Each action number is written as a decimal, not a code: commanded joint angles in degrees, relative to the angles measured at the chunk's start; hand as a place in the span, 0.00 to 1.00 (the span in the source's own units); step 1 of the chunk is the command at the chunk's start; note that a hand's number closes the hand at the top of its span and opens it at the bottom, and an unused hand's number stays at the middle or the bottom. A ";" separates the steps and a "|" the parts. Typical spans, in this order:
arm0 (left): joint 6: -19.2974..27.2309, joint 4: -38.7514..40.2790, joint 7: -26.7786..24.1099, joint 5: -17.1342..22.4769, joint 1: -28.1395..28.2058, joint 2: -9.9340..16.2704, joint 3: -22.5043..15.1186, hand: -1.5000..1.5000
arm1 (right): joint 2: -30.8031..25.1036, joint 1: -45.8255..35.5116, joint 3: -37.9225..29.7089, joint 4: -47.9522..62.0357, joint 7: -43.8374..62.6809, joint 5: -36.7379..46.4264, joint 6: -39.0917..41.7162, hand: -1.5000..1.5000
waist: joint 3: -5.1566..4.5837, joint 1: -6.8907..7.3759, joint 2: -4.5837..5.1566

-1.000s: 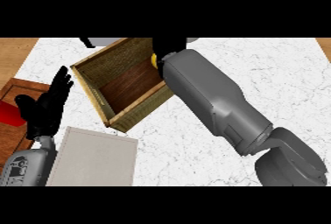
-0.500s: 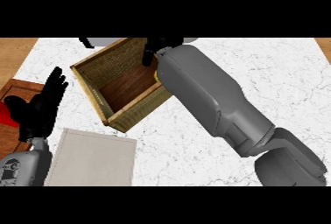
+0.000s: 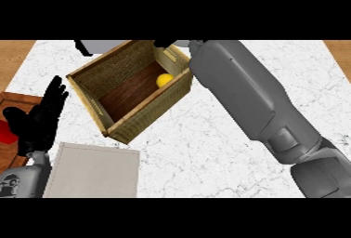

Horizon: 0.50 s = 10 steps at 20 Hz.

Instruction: Pick the lemon from the placemat and place it in the basket

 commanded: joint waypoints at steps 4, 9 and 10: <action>-0.58 -4.97 3.67 1.11 1.37 0.90 0.37 0.50 | -8.49 15.02 -3.76 -18.90 0.14 -4.73 3.29 0.00 | 0.00 -0.65 -0.27; 0.30 -0.85 1.20 0.35 -0.71 0.67 0.84 0.50 | -13.91 26.17 -5.18 -34.79 -0.43 -6.09 5.90 0.00 | -0.07 -0.26 0.22; -0.97 -2.16 0.73 0.96 1.50 0.24 0.03 0.50 | -16.63 26.84 -6.09 -39.92 1.61 -7.99 9.33 0.00 | -0.06 -0.56 0.01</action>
